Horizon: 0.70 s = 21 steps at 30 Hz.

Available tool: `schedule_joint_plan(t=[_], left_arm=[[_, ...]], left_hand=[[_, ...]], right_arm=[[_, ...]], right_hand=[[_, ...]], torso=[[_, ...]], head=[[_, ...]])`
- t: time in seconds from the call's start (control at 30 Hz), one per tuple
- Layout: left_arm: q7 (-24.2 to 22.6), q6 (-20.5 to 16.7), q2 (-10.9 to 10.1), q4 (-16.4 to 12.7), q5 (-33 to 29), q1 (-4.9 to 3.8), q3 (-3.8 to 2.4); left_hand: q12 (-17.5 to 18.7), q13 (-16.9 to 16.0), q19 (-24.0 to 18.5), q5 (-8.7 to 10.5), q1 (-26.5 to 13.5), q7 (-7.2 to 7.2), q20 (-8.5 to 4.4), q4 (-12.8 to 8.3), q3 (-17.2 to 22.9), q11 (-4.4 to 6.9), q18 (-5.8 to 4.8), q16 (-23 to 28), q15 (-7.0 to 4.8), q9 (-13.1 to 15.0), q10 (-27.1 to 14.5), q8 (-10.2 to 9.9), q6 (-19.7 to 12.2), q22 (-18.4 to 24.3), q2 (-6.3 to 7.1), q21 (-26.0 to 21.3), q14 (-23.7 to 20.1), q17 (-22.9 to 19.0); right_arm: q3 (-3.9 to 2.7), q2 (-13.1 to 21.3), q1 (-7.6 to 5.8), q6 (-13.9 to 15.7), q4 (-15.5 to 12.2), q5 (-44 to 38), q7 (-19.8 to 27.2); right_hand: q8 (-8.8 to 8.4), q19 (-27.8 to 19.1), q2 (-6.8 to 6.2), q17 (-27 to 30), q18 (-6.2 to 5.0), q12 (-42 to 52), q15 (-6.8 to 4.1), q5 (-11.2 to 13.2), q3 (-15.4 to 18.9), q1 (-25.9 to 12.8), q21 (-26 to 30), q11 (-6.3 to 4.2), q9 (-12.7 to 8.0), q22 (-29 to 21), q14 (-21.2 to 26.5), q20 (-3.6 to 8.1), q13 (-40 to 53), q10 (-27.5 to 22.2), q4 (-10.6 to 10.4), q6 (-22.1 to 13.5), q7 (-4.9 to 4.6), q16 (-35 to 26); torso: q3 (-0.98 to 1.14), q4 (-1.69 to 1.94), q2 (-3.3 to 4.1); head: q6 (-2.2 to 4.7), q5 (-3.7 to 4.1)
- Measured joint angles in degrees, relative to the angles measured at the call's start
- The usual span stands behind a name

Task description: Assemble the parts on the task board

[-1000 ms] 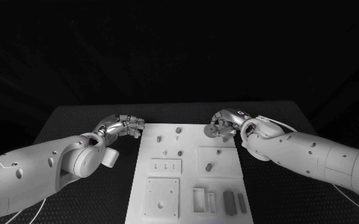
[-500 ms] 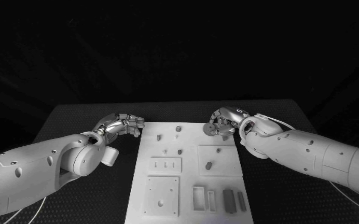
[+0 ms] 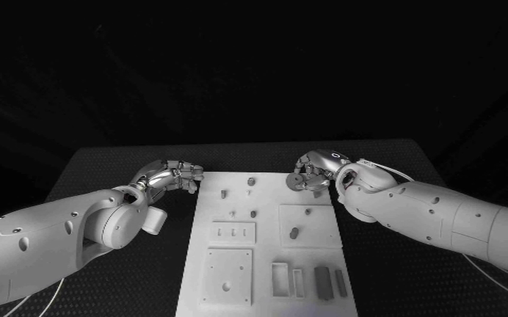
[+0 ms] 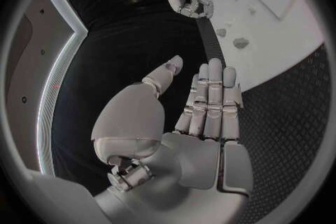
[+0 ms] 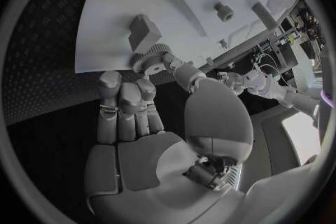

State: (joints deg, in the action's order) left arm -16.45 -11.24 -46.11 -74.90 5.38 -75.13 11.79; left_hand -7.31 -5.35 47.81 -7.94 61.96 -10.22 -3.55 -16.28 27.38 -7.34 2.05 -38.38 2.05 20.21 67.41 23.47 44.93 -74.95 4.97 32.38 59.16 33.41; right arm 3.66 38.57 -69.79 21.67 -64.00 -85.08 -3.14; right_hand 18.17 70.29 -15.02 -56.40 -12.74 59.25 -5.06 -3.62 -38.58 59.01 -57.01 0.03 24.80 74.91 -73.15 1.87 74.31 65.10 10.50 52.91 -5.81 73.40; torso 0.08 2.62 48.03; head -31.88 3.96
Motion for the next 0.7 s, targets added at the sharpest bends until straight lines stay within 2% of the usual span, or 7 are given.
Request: schedule_joint_plan(t=[0.13, 0.2, 0.37, 0.67, 0.7], left_arm=[[0.02, 0.00, 0.00, 0.03, 0.00, 0.00, 0.00], [0.04, 0.00, 0.00, 0.03, 0.00, 0.00, 0.00], [0.07, 0.00, 0.10, 0.04, 0.00, 0.00, 0.00], [0.09, -0.02, 0.06, -0.06, 0.00, 0.00, 0.00], [0.10, -0.02, 0.05, -0.06, 0.00, 0.00, 0.00]], left_hand=[[0.00, 0.00, 0.00, 0.00, 0.00, 0.00, 0.00, 0.00, 0.00, 0.00, -0.06, 0.00, 0.00, 0.00, 0.00, 0.00, 0.00, 0.00, 0.00, 0.00, 0.00, 0.00], [0.00, 0.00, 0.00, 0.00, 0.00, 0.00, 0.00, 0.00, 0.00, 0.00, -0.01, 0.00, 0.00, 0.00, 0.00, 0.00, 0.00, 0.00, 0.00, 0.00, 0.00, 0.00], [0.00, 0.00, 0.00, 0.00, 0.00, 0.00, 0.00, 0.00, 0.00, 0.01, 0.52, 0.00, 0.00, -0.01, 0.00, 0.00, 0.00, 0.01, 0.00, 0.00, 0.00, 0.00], [0.00, 0.00, 0.00, 0.00, 0.00, 0.00, 0.01, 0.00, 0.00, 0.01, 0.52, 0.00, 0.00, 0.02, 0.01, 0.00, 0.00, 0.01, 0.00, 0.00, 0.00, 0.01], [0.00, -0.01, 0.00, 0.00, 0.00, 0.00, 0.01, 0.00, 0.00, 0.01, 0.52, 0.00, 0.00, 0.04, 0.01, 0.00, 0.00, 0.01, 0.00, 0.00, 0.00, 0.01]], right_arm=[[0.00, -0.07, 0.01, 0.00, -0.08, -0.88, -0.26], [0.00, -0.09, 0.03, 0.02, -0.16, -1.35, -0.42], [0.02, -0.20, 0.04, 0.00, -0.34, -2.13, -0.78], [-0.02, -0.26, -0.01, -0.33, -0.61, -2.14, -1.20], [-0.02, -0.24, 0.00, -0.31, -0.69, -2.15, -1.25]], right_hand=[[-0.04, 0.00, 0.52, -0.30, 0.00, 0.38, 0.00, 0.00, -0.83, 0.85, -0.29, 0.00, 0.01, 0.00, 0.00, -0.01, -0.24, -0.01, 0.83, 0.03, 0.03, 0.00], [0.37, -0.01, 0.65, -0.47, -0.01, 0.49, -0.18, 0.14, -1.59, 1.63, -0.29, 0.00, 0.06, 0.00, -0.19, -0.01, -0.38, 0.00, 1.18, 0.46, 0.46, 0.00], [0.67, -0.01, 0.77, -0.68, 0.00, 0.82, -0.44, 0.53, -4.30, 2.77, -0.64, 0.00, 0.32, 0.00, -0.45, -0.02, -0.68, -0.01, 1.12, 0.56, 0.55, 0.00], [1.30, -0.01, 2.19, -0.97, 0.00, 1.10, -0.68, -0.09, -5.99, 2.92, -0.90, -0.01, 0.62, 0.00, -0.70, -0.03, -1.04, -0.41, -0.09, 0.55, 0.56, -0.22], [1.30, -0.01, 2.82, -1.02, 0.00, 1.16, -0.68, -0.37, -6.65, 3.01, -0.90, -0.01, 0.62, 0.00, -0.71, -0.03, -1.08, -0.43, -0.09, 0.54, 0.57, -0.23]], torso=[[0.01, 0.00, -0.04], [0.02, -0.01, -0.05], [0.02, 0.00, -0.07], [0.04, 0.02, -0.08], [0.04, 0.02, -0.08]], head=[[-0.03, -0.08], [-0.04, -0.12], [-0.03, -0.13], [0.07, -0.20], [0.07, -0.20]])
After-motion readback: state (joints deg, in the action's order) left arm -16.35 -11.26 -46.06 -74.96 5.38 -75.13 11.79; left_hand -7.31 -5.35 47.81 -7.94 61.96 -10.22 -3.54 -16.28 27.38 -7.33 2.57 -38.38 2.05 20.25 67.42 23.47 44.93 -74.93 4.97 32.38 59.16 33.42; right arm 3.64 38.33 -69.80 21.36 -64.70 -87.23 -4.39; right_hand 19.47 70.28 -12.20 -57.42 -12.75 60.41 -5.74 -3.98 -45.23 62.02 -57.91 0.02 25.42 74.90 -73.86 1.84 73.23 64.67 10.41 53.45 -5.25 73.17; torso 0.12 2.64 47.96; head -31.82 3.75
